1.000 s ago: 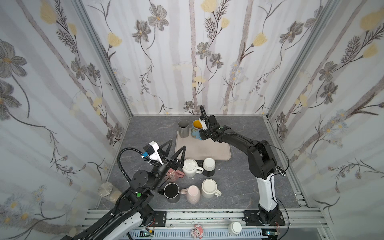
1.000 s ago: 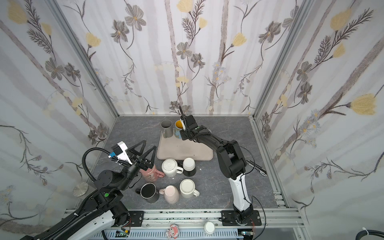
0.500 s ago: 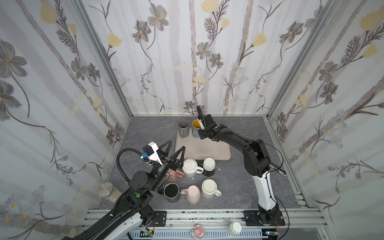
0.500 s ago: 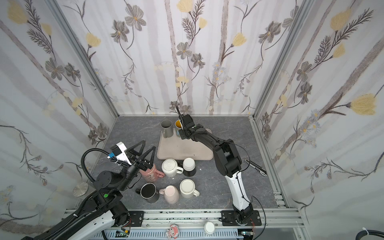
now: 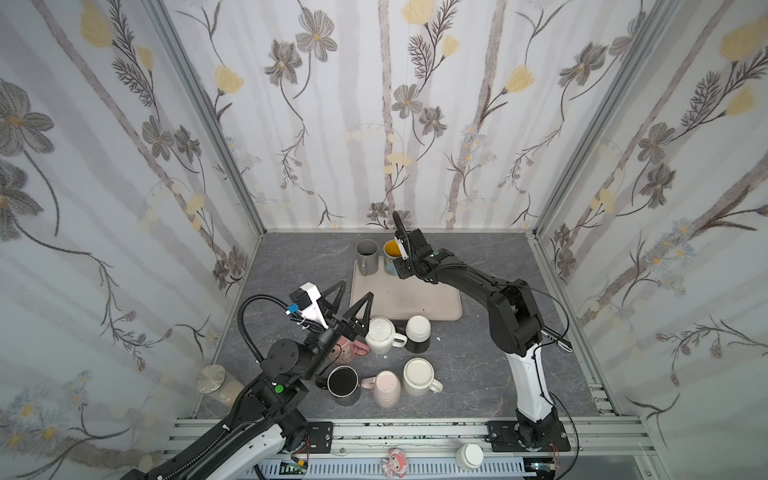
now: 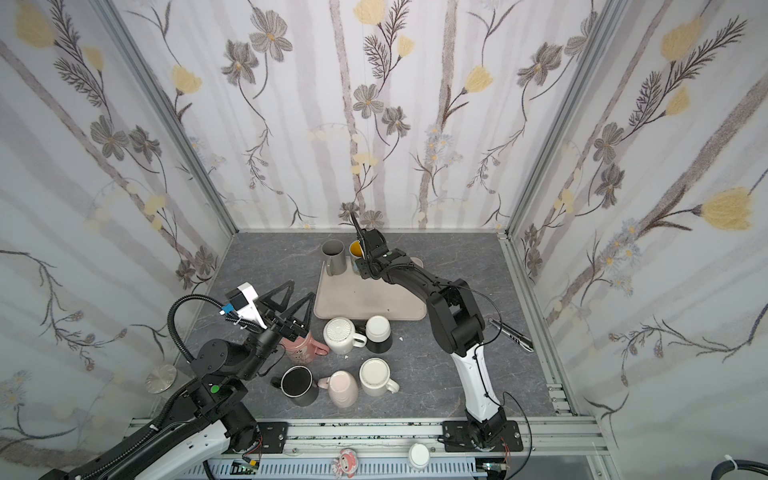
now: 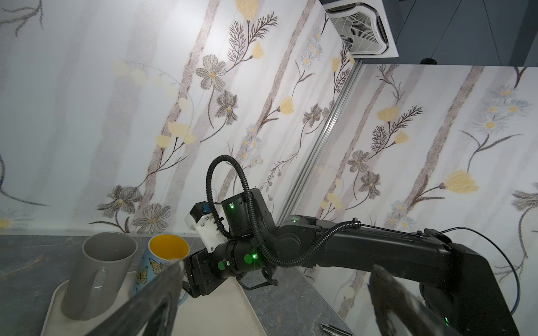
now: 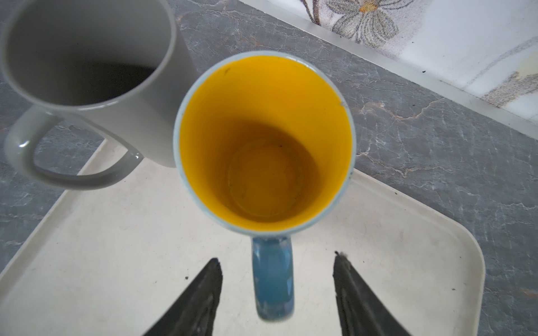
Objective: Turn the mug right side up
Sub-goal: 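Lower the blue mug upright beside the grey mug and open the right gripper, then move the right gripper to the upside-down white mug and grasp its handle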
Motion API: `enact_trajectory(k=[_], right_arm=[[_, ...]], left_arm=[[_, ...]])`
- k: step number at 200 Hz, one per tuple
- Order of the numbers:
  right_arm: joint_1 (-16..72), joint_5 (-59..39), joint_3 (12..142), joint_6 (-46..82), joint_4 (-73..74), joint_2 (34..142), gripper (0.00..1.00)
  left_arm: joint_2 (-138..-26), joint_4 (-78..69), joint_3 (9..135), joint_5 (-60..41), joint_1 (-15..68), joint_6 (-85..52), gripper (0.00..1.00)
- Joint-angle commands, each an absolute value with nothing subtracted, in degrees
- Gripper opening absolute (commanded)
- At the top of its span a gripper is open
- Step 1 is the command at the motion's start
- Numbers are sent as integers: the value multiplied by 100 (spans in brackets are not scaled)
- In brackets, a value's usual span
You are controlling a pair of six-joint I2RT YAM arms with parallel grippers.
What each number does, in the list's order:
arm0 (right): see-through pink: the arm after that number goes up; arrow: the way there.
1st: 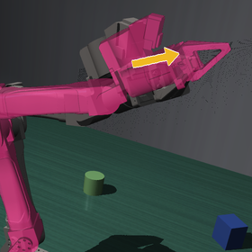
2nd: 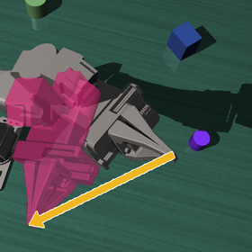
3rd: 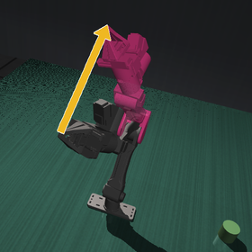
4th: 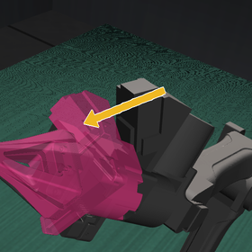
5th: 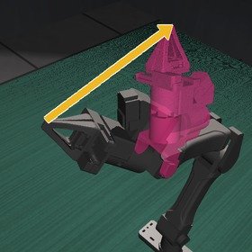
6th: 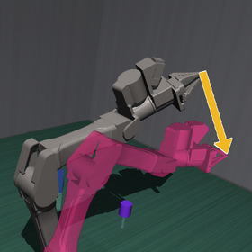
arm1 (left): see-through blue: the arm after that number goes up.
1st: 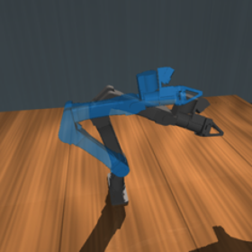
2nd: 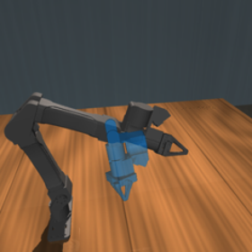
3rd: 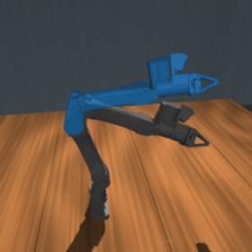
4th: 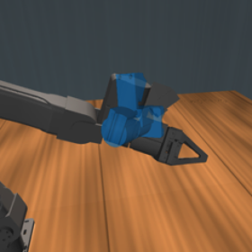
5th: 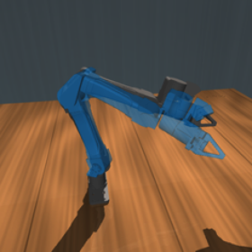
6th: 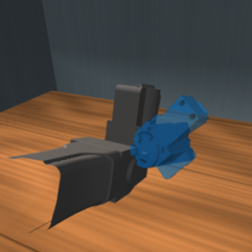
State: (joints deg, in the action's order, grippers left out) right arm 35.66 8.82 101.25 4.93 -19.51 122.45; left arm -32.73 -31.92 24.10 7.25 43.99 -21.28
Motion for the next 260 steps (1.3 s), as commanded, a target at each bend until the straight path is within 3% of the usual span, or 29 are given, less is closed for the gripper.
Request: enact_trajectory(k=[1, 59, 135, 184, 243, 260], right_arm=[[3582, 779, 9709, 690, -1307, 11753, 68], [3601, 303, 7624, 1384, -170, 9738, 73], [3972, -200, 4941, 2019, -74, 6954, 84], [4434, -446, 3804, 2426, -948, 5718, 77], [5288, -431, 3342, 2707, -1960, 4931, 74], [5533, -394, 3240, 2810, -2104, 4852, 66]], left_arm=[[-3270, -3318, 2424, 735, 4395, -2202, 100], [-3366, -3137, 2432, 752, 4395, -2353, 100], [-3708, -3110, 2326, 511, 4403, -2690, 100], [-3683, -3058, 2212, 554, 4402, -2816, 100], [-3708, -3102, 2128, 633, 4403, -2843, 100], [-3716, -3086, 2128, 650, 4403, -2828, 100]])
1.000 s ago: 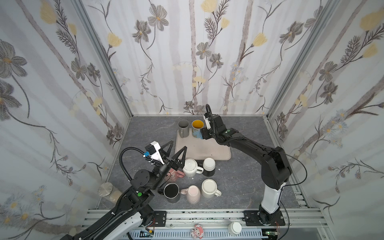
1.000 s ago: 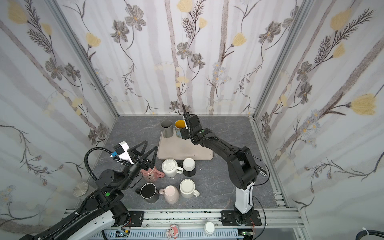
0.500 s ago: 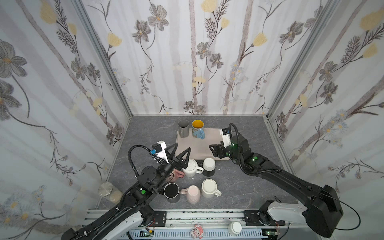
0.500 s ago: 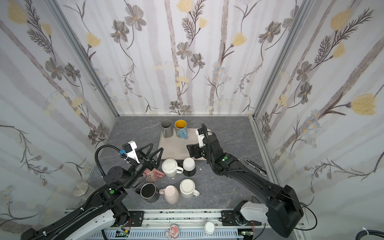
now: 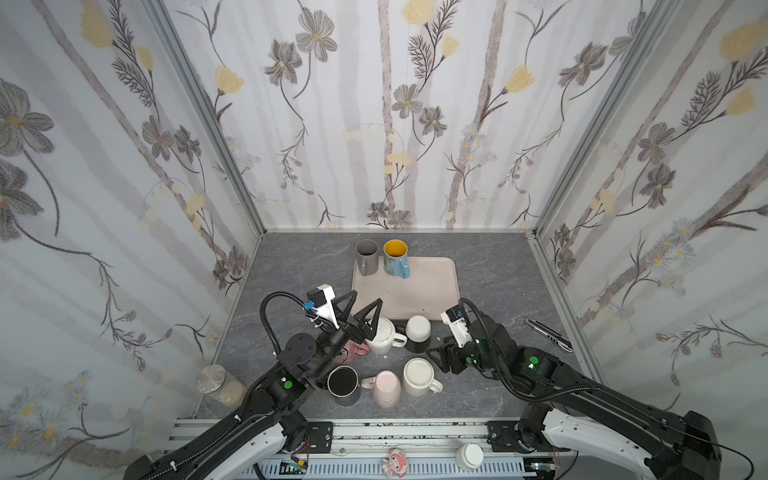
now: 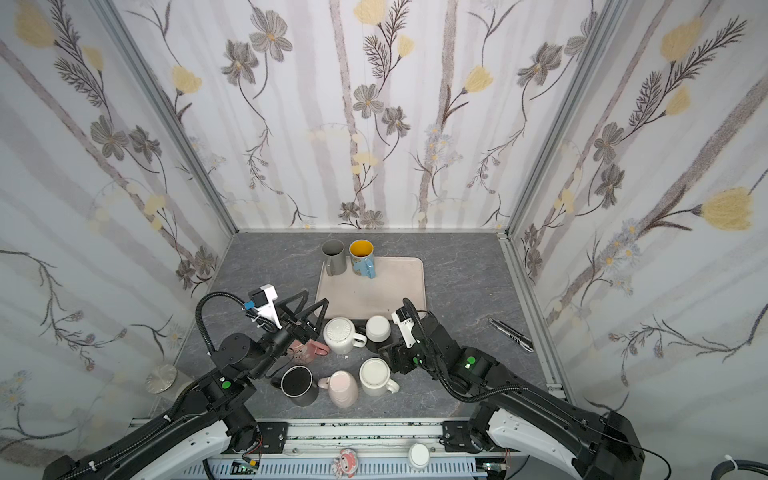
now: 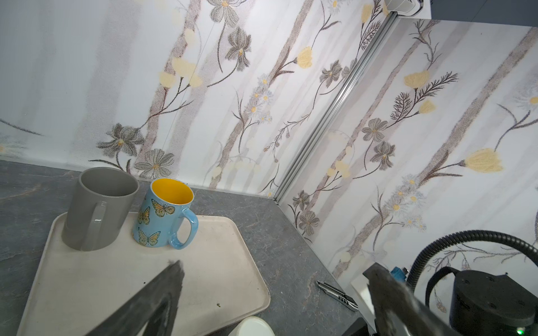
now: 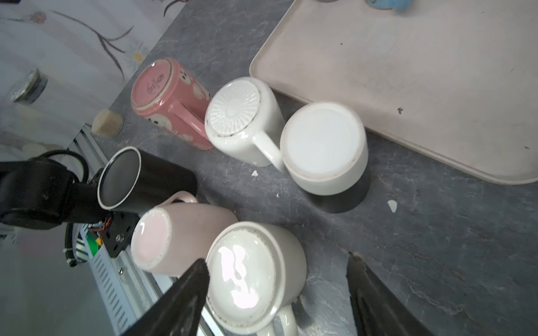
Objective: Turn the mug right side up
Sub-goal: 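Move the right gripper to the upside-down white mug and grasp its handle, then lift the white mug off the table with the right gripper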
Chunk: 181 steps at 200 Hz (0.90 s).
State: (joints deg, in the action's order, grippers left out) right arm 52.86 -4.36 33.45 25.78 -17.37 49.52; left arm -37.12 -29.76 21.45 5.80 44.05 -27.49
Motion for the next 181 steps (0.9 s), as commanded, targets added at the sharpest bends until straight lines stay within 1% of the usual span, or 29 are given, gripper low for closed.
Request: enact_trajectory(k=[1, 21, 48, 93, 134, 142, 164, 181], right_arm=[[5548, -386, 3237, 2816, -2116, 4852, 65], [5895, -136, 3147, 2995, -2266, 4887, 56], [6277, 127, 3056, 3289, -2369, 5004, 51], [6742, 375, 2903, 3542, -2370, 5024, 52], [7047, 557, 2839, 3549, -2117, 5473, 53], [7099, 571, 2826, 3525, -2065, 5554, 52], [7316, 549, 2886, 3477, -1920, 5735, 46], [7432, 691, 2969, 3465, -1995, 5879, 45]], left_arm=[[-3717, -3086, 2128, 650, 4403, -2829, 100], [-3702, -3085, 2095, 693, 4403, -2819, 100], [-3683, -3061, 2087, 707, 4399, -2799, 100], [-3681, -3046, 2072, 747, 4403, -2759, 100], [-3718, -3068, 2055, 756, 4403, -2768, 100], [-3718, -3074, 2040, 747, 4407, -2776, 100], [-3701, -3055, 2031, 759, 4399, -2778, 100], [-3684, -3037, 2032, 764, 4402, -2790, 100]])
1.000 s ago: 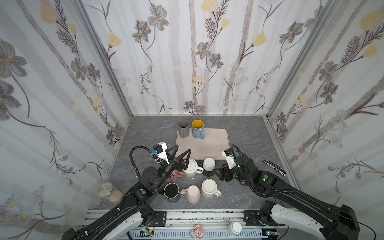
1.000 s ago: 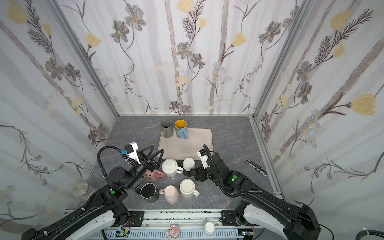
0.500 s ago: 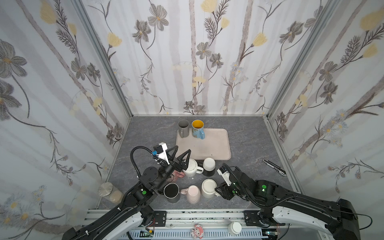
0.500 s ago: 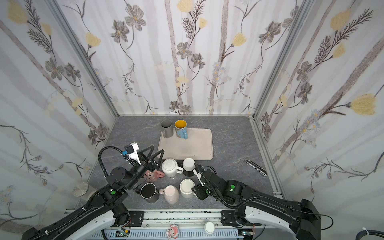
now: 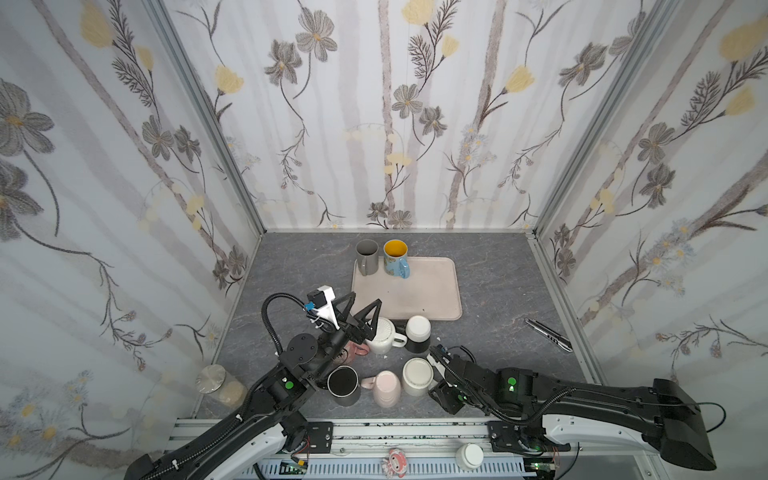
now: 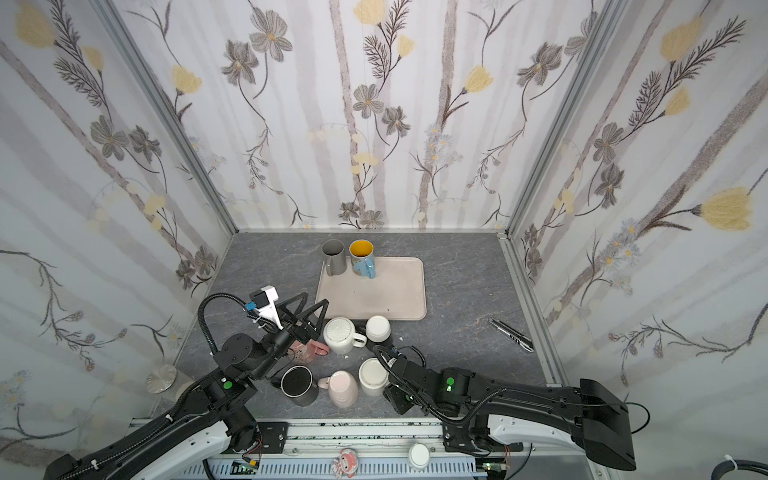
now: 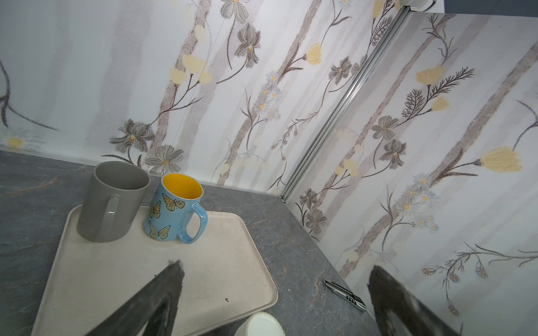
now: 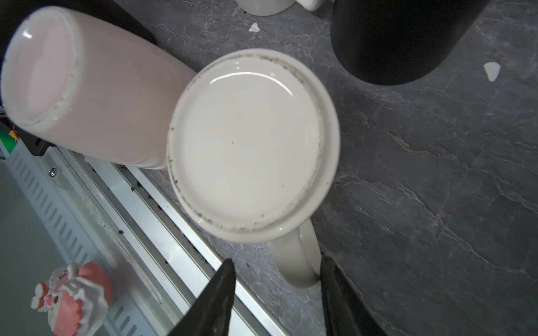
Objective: Turn the mug right side up
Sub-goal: 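Lift the white mug off the table with the right gripper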
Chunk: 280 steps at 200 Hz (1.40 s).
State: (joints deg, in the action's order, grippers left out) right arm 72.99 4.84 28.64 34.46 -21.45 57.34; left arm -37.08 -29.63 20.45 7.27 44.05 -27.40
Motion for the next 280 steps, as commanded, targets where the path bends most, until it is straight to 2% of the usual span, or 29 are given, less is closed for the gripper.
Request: enact_trajectory(k=[1, 44, 95, 135, 189, 225, 280], right_arm=[[7434, 710, 2974, 3464, -2004, 5893, 45], [7540, 1354, 3292, 3396, -2273, 6331, 46], [7565, 1448, 3398, 3183, -2225, 6731, 38], [7592, 1434, 3375, 3187, -2281, 6746, 25], [7768, 1297, 3340, 3416, -2473, 6651, 0], [7997, 1384, 3371, 3822, -2706, 6289, 0], [8148, 1482, 3369, 4502, -3023, 5129, 0]], left_arm=[[-3683, -3034, 2027, 764, 4403, -2788, 100], [-3674, -3063, 2022, 757, 4403, -2799, 100], [-3690, -3044, 2020, 731, 4403, -2818, 100], [-3819, -3112, 2021, 622, 4403, -2832, 100], [-3918, -3205, 2060, 492, 4403, -2834, 100], [-3938, -3242, 2064, 494, 4403, -2839, 100], [-3929, -3261, 2078, 499, 4403, -2786, 100]])
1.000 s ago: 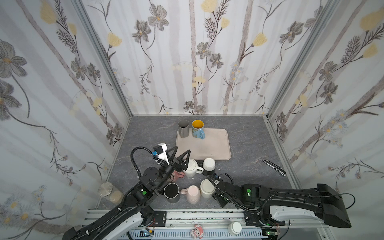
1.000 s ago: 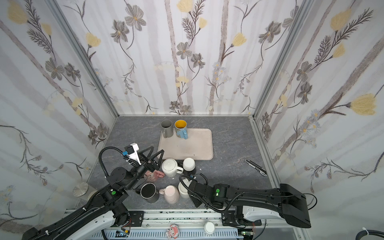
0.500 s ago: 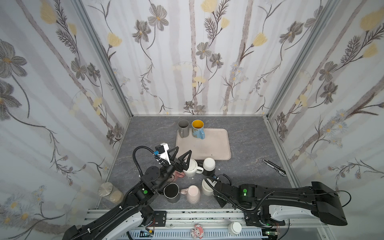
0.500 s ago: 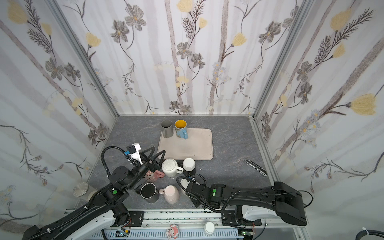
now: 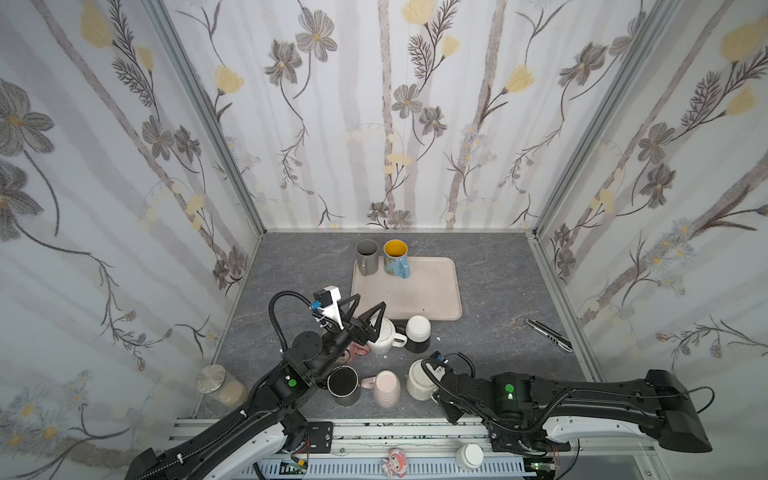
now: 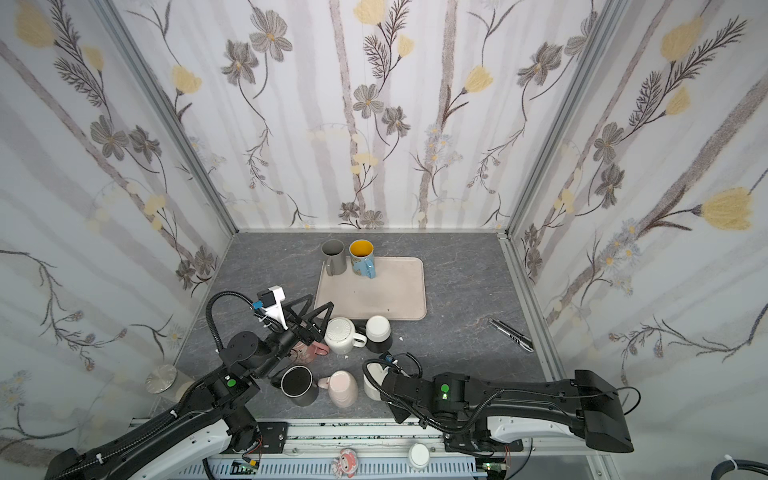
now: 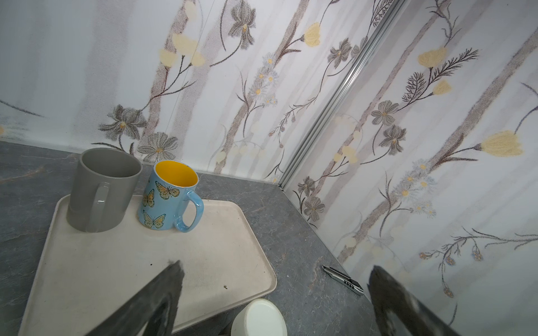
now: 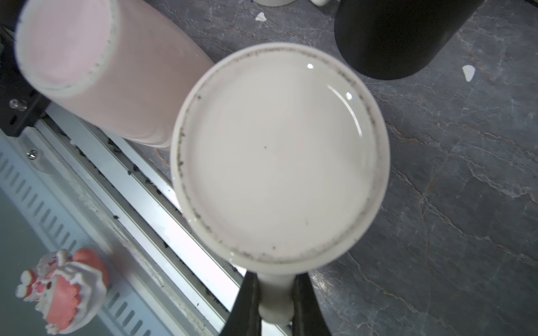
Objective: Turn the mug right side up
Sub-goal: 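Lift the white mug off the table with the right gripper, then raise the white mug toward the left gripper while the left gripper approaches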
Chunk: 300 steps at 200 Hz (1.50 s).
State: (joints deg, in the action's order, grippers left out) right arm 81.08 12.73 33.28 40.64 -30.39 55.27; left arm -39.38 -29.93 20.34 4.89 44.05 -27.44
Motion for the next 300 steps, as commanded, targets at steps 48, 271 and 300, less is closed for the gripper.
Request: enact_trajectory(k=[48, 271, 300], right_arm=[[8156, 1924, 3748, 4322, -3031, 4528, 0], [4218, -2192, 3417, 3681, 5153, 5740, 0], [4228, -2413, 3170, 4141, 5794, 5812, 0]], left_arm=[[-3859, -3286, 2071, 463, 4403, -2797, 100], [-5248, -5977, 2126, -1355, 4403, -3842, 94], [-5565, -6626, 2127, -1661, 4403, -4025, 74]])
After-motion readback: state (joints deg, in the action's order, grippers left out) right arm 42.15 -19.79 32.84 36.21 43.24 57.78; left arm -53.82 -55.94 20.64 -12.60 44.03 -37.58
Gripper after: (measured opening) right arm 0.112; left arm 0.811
